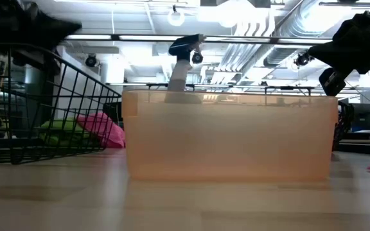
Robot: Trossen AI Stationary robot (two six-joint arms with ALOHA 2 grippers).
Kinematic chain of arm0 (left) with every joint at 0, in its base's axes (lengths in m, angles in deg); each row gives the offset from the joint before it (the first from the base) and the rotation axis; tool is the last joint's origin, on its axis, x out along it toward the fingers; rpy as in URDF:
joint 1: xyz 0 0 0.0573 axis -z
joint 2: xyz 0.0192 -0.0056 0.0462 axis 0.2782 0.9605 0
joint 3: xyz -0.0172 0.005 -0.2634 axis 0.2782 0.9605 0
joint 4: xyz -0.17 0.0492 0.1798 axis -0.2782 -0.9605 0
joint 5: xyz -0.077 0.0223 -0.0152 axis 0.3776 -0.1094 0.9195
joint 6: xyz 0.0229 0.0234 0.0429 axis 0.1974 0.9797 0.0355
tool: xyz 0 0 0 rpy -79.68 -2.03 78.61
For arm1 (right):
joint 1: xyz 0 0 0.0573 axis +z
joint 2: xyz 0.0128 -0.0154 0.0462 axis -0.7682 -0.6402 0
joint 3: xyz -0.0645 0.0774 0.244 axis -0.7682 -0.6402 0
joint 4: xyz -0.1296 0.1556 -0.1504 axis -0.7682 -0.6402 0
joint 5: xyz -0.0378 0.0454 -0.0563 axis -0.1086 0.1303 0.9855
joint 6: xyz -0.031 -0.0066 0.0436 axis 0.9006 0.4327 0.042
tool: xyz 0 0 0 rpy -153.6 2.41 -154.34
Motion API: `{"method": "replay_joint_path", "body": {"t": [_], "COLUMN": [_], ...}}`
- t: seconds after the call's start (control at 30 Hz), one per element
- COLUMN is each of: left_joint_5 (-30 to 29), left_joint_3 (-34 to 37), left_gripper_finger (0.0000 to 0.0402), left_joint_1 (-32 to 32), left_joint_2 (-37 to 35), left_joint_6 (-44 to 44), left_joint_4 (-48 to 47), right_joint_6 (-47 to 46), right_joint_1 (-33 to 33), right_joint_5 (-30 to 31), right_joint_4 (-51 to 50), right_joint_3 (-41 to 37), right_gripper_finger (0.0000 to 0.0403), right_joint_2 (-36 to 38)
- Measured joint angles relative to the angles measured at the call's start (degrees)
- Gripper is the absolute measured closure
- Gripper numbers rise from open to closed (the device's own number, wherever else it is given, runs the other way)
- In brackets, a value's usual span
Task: Sort microfiber towel by color & place in baskets
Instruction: Put the top pink microfiber cloth into the mesh basket
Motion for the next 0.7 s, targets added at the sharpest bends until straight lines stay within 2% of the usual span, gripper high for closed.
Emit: {"method": "replay_joint_path", "body": {"t": [0.07,0.13,0.23,0.37,0.47,0.57,0.7], "left_joint_5": [-3.6,-10.4,-14.2,-19.4,-23.4,-24.3,-24.0], "left_joint_3": [0.0,0.0,-1.4,-7.9,-16.7,-28.4,-46.2], "left_gripper_finger": [0.0401,0.0401,0.0401,0.0401,0.0401,0.0401,0.0401], "left_joint_1": [0.0,0.0,0.0,0.0,-0.3,-2.2,-11.4], "left_joint_2": [0.0,1.3,6.5,19.3,30.4,39.1,48.9], "left_joint_6": [-4.3,-6.8,-5.9,-4.2,0.3,3.8,-3.4], "left_joint_4": [6.7,10.9,11.9,11.7,11.4,0.1,-35.7], "right_joint_6": [0.0,0.0,0.0,0.0,0.0,0.0,0.0], "right_joint_1": [0.0,0.0,0.0,0.0,0.0,0.0,0.0], "right_joint_5": [0.0,0.0,0.0,0.0,0.0,0.0,0.0], "right_joint_4": [0.0,0.0,0.0,0.0,0.0,0.0,0.0], "right_joint_3": [0.0,0.0,0.0,0.0,0.0,0.0,0.0], "right_gripper_finger": [0.0402,0.0402,0.0402,0.0402,0.0402,0.0402,0.0402], "right_joint_2": [0.0,0.0,0.0,0.0,0.0,0.0,0.0]}}
